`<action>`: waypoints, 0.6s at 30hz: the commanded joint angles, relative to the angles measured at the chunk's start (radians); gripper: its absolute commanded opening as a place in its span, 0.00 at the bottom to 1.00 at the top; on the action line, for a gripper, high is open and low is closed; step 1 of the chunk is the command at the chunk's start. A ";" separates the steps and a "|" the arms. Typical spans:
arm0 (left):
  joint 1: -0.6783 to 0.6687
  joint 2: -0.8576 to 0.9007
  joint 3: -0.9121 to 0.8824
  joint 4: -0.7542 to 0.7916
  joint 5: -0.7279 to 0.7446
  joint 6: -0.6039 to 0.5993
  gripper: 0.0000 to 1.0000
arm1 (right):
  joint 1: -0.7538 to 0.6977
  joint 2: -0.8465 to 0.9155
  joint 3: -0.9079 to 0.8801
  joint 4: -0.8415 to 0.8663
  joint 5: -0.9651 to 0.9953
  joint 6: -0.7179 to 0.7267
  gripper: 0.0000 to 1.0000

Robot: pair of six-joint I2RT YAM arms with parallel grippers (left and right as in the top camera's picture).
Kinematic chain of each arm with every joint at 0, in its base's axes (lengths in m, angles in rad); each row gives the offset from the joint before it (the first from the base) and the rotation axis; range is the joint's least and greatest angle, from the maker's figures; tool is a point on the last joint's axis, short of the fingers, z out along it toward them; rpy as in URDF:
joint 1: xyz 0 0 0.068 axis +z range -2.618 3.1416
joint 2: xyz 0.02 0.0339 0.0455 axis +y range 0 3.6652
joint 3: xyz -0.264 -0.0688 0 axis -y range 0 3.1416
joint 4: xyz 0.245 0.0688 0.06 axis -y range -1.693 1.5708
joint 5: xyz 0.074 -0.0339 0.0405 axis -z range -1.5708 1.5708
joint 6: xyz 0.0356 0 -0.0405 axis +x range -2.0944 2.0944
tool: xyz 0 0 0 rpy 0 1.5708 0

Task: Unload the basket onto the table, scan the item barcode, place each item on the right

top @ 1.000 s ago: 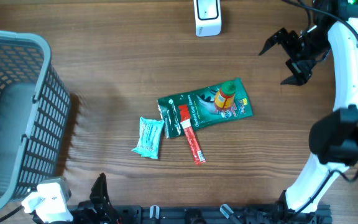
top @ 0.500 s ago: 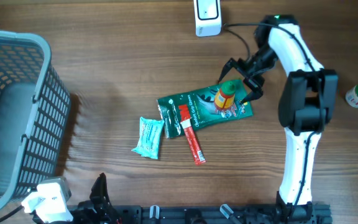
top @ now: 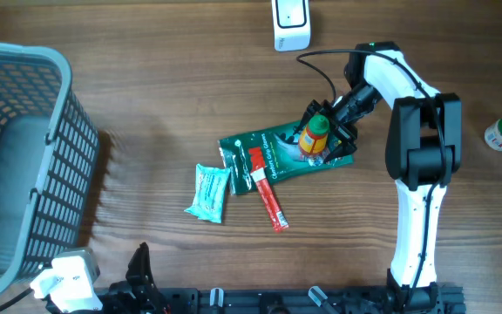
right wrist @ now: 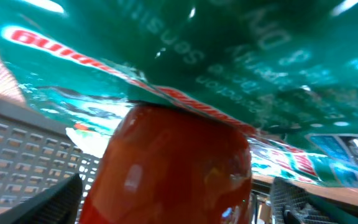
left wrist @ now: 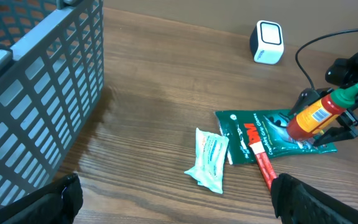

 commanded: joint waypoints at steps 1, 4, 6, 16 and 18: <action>0.006 -0.003 -0.003 0.002 0.008 0.002 1.00 | 0.000 0.015 -0.010 0.005 -0.072 -0.012 0.88; 0.006 -0.003 -0.003 0.002 0.008 0.002 1.00 | 0.000 0.015 -0.010 0.005 -0.077 -0.008 0.85; 0.006 -0.003 -0.003 0.002 0.008 0.002 1.00 | 0.000 0.015 -0.010 0.004 -0.078 -0.008 0.76; 0.006 -0.003 -0.003 0.002 0.008 0.002 1.00 | -0.002 0.015 -0.010 -0.035 -0.077 -0.017 0.29; 0.006 -0.003 -0.003 0.002 0.008 0.002 1.00 | -0.003 0.015 -0.010 -0.080 -0.077 -0.069 0.24</action>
